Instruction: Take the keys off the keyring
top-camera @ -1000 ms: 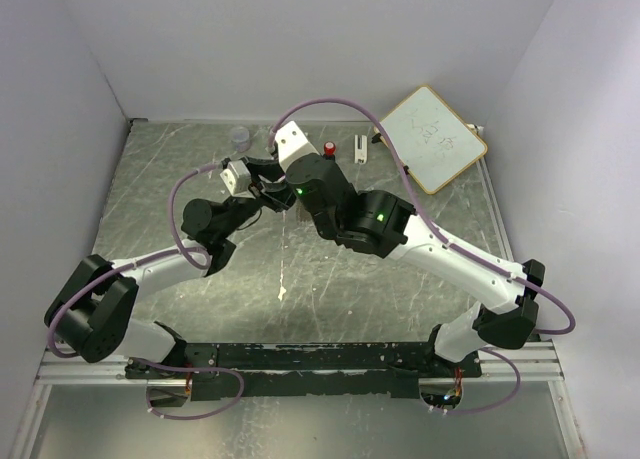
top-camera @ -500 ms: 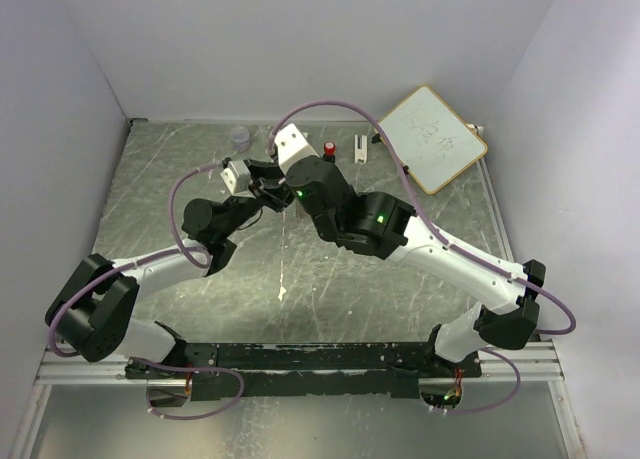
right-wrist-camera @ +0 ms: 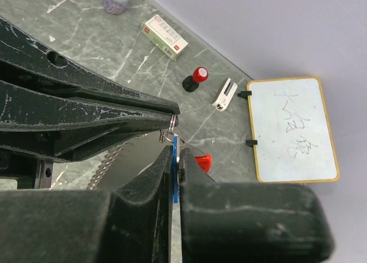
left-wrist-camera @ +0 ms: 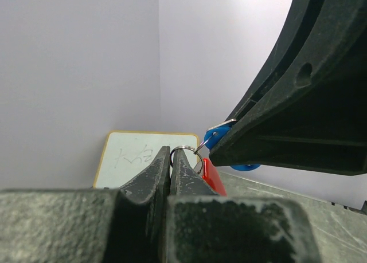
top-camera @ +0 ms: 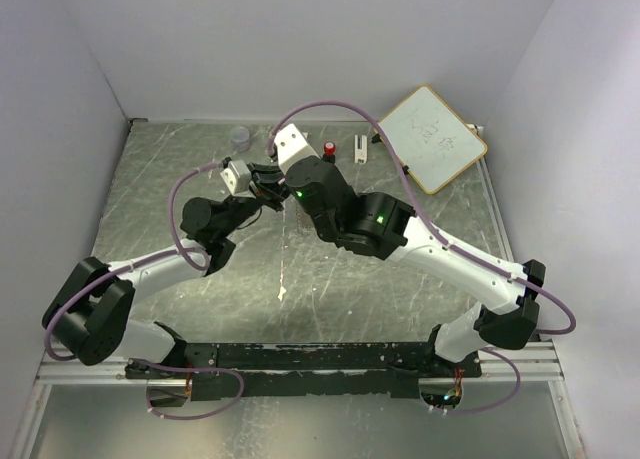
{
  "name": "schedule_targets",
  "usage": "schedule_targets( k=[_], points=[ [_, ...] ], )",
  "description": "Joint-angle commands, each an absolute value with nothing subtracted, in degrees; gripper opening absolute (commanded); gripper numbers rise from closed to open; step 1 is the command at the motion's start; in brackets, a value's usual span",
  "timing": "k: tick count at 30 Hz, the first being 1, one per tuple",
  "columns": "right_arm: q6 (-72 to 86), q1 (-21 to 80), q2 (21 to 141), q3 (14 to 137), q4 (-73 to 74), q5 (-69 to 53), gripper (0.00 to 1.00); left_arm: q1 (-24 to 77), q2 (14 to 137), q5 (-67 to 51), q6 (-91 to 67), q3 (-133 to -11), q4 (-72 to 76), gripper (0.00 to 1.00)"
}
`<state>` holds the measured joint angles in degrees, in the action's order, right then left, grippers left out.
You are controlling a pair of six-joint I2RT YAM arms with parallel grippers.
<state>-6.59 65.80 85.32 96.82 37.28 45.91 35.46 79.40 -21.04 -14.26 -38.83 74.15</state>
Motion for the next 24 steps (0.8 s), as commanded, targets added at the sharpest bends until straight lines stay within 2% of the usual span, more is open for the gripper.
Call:
schedule_targets(
  k=[1,24],
  points=[
    [-7.6,66.4,83.1,97.3,35.7,48.3,0.0,35.2,77.1,-18.8,-10.2,-38.7,72.2,0.07],
    [-8.3,66.6,86.1,101.8,38.0,49.7,0.0,35.3,78.0,-12.0,-1.3,-37.7,65.1,0.07]
  ],
)
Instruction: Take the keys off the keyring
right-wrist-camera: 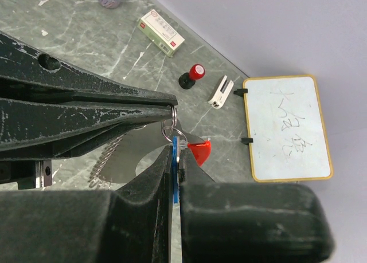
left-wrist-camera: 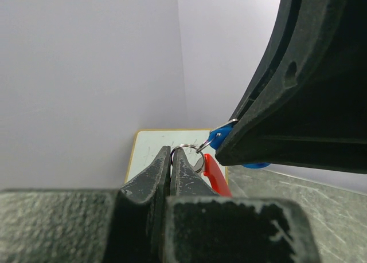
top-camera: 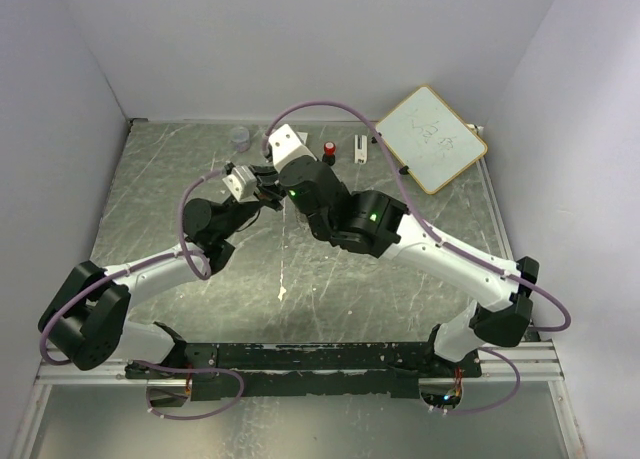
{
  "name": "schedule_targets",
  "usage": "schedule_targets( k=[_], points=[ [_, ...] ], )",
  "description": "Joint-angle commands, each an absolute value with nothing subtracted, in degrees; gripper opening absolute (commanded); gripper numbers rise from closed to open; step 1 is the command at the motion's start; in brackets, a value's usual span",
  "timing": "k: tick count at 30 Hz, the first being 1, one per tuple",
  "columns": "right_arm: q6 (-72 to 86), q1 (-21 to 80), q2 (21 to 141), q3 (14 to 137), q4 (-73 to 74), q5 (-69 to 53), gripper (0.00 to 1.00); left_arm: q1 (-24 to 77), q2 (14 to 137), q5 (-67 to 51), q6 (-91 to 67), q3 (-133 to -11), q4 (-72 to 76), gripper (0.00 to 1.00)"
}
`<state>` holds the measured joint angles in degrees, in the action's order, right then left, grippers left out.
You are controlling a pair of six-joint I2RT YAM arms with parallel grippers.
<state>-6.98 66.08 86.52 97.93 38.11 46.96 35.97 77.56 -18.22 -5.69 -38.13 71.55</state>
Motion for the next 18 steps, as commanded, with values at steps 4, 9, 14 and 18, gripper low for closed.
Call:
schedule_targets(
  k=[4,9,14,18],
  points=[
    [-9.2,66.7,87.0,103.4,38.5,50.5,0.0,35.3,77.7,-12.8,1.1,-36.7,63.5,0.07],
    [-10.8,66.6,87.6,105.2,38.6,52.1,0.0,35.3,76.6,-15.0,4.0,-35.1,62.6,0.07],
    [-12.6,66.7,87.9,105.9,37.4,53.1,0.0,35.3,76.0,-17.4,4.9,-34.4,61.8,0.07],
    [-13.4,66.7,87.8,106.3,36.1,52.8,0.0,35.3,76.6,-19.1,4.9,-34.9,60.7,0.07]
  ],
)
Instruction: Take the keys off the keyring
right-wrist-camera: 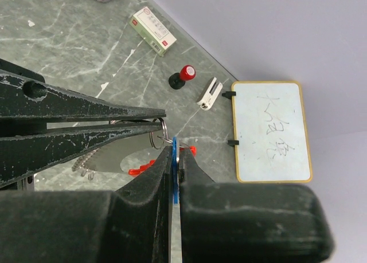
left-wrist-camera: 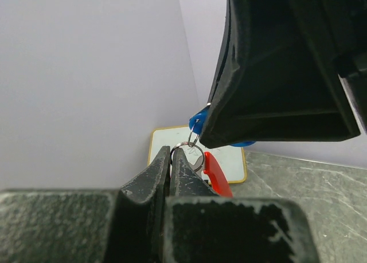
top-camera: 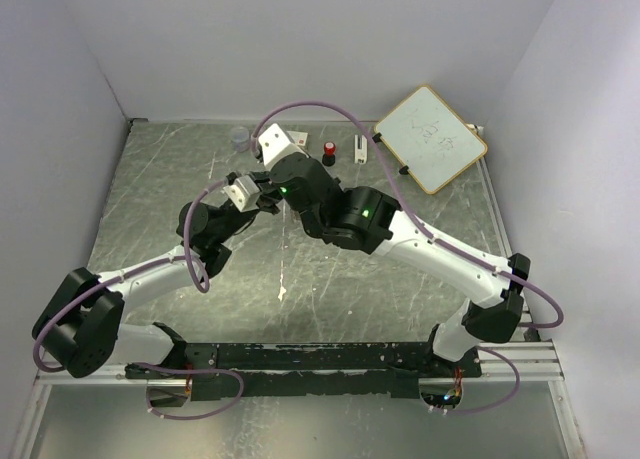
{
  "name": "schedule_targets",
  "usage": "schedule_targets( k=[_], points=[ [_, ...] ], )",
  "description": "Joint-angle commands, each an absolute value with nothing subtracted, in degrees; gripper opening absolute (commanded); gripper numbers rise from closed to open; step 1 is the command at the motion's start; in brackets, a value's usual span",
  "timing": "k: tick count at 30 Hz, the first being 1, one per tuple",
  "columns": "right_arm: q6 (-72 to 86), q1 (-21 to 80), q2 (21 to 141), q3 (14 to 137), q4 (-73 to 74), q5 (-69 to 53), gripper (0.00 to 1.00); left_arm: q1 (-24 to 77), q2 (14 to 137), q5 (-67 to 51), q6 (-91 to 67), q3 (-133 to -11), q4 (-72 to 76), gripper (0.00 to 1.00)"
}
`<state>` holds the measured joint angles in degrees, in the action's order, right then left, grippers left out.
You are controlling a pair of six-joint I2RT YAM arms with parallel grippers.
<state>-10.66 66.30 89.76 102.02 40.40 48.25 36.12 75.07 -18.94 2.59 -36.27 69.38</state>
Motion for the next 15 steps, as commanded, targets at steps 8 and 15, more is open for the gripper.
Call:
schedule_targets(
  k=[8,15],
  points=[
    [-15.5,66.7,88.3,107.5,34.8,52.8,0.0,35.3,78.3,-20.2,4.9,-35.9,59.3,0.07],
    [-15.8,66.8,88.4,108.3,34.4,52.8,0.0,35.3,79.1,-19.9,4.9,-35.9,58.8,0.07]
  ],
)
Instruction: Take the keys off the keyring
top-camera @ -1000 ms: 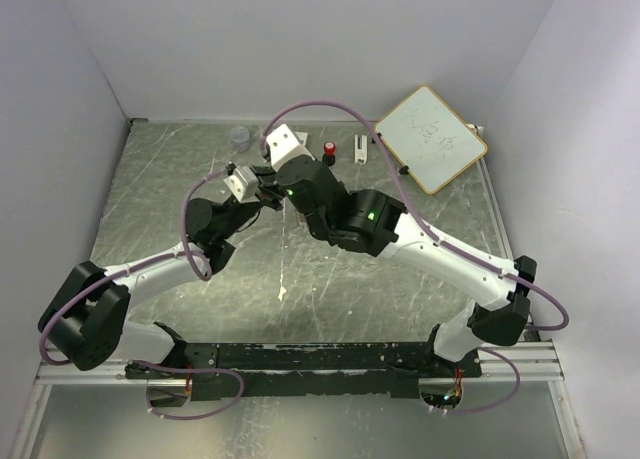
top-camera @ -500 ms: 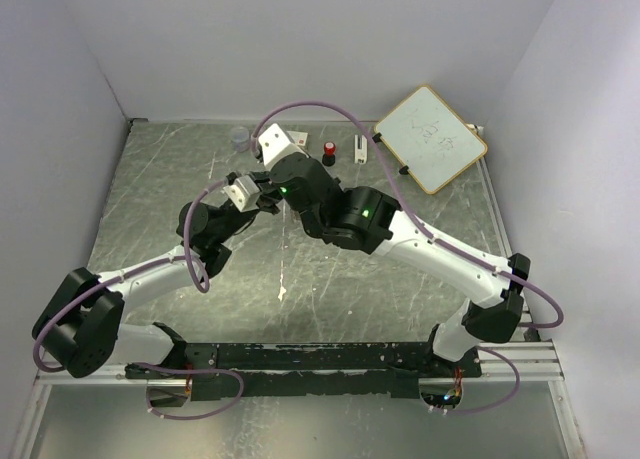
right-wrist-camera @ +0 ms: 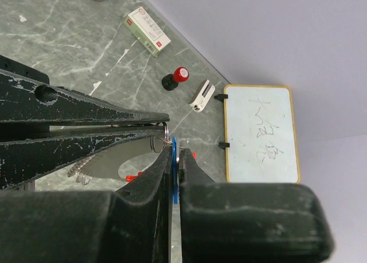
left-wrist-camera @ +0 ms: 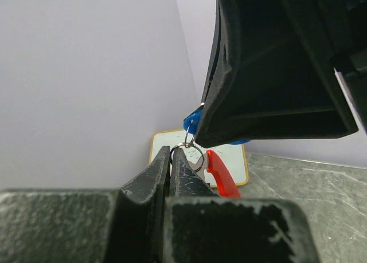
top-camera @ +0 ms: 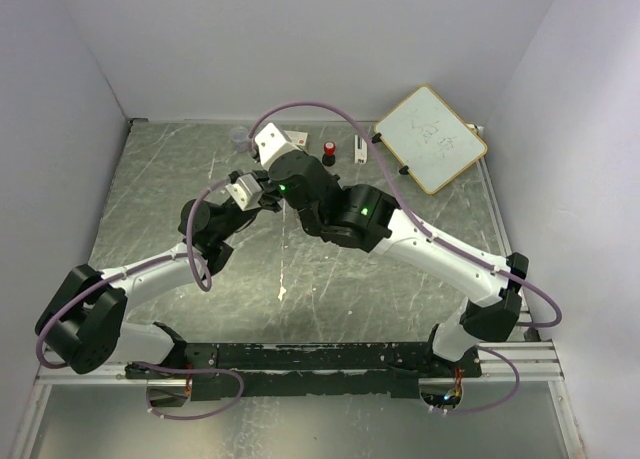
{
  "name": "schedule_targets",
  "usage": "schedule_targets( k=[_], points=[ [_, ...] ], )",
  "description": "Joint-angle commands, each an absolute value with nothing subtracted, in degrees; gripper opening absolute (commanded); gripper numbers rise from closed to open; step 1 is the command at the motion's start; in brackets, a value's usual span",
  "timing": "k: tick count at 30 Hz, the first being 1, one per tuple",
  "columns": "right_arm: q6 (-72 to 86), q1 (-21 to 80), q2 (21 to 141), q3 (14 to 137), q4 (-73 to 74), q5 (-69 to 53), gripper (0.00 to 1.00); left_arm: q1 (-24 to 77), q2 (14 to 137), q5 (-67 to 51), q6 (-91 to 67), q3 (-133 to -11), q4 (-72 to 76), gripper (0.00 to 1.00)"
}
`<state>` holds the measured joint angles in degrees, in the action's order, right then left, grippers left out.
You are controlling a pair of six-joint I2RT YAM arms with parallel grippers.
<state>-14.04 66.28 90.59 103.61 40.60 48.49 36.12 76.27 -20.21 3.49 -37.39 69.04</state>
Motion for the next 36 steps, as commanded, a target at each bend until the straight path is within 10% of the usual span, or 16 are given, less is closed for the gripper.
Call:
schedule_targets(
  k=[1,36],
  points=[
    [-15.8,66.9,88.2,108.2,34.4,52.8,0.0,35.4,79.1,-20.0,4.6,-35.8,59.1,0.07],
    [-10.9,66.9,70.4,82.0,16.5,47.2,0.0,35.4,75.4,-20.5,-11.2,-32.6,78.9,0.07]
  ],
)
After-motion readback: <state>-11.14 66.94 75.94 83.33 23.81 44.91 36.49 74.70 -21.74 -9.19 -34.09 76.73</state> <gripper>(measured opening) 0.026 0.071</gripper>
